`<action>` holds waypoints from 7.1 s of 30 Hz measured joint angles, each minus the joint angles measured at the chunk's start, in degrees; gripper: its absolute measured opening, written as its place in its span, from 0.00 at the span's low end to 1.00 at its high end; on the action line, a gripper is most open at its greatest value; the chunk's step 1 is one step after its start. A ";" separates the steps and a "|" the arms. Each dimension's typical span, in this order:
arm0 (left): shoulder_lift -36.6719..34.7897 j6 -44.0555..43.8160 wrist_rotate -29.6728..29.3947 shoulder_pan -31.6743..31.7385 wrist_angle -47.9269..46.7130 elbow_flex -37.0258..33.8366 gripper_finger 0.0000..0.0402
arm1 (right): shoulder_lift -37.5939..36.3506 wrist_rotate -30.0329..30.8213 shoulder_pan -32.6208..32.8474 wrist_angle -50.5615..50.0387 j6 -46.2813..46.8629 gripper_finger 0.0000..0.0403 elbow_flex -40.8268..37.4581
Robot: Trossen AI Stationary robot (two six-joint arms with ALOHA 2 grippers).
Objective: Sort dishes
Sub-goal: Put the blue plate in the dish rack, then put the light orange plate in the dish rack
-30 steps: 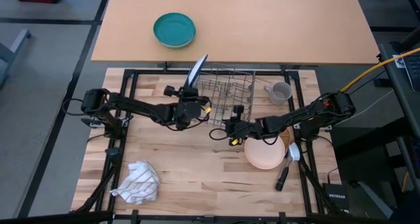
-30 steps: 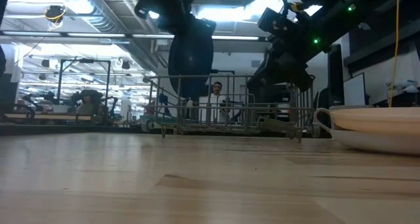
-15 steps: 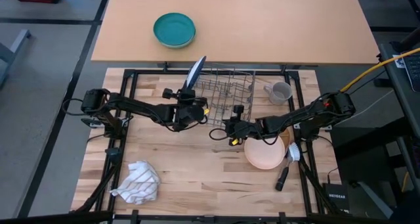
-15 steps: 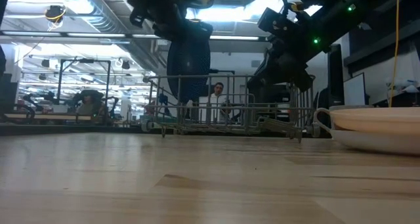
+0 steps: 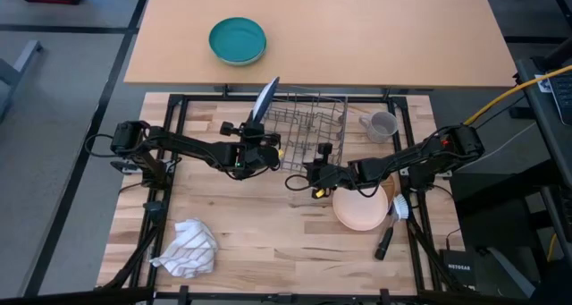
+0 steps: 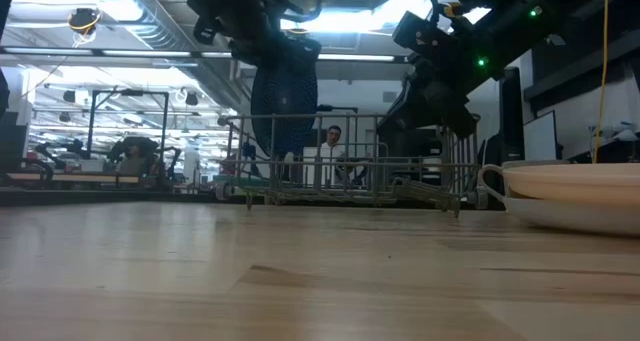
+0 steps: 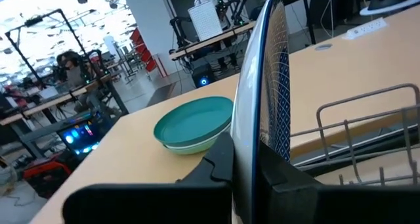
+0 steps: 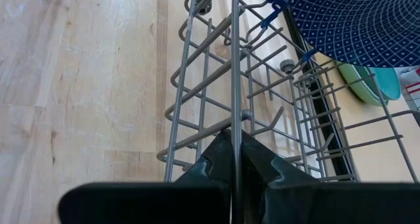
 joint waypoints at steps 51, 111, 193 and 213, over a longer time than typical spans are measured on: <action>1.36 6.07 -0.14 0.32 2.89 0.00 0.00 | 0.00 -1.44 0.00 0.16 0.13 0.03 -0.02; 8.42 -22.25 17.05 -4.23 -6.91 0.07 0.33 | 0.00 -0.98 -0.07 0.11 0.04 0.03 -0.02; -7.98 2.39 42.26 -15.45 -7.17 0.00 0.38 | -23.25 -46.32 4.04 -9.04 14.71 0.35 0.04; -7.84 2.13 51.00 -16.66 -7.15 0.00 0.38 | -15.62 -22.43 27.13 -26.29 70.64 0.35 0.02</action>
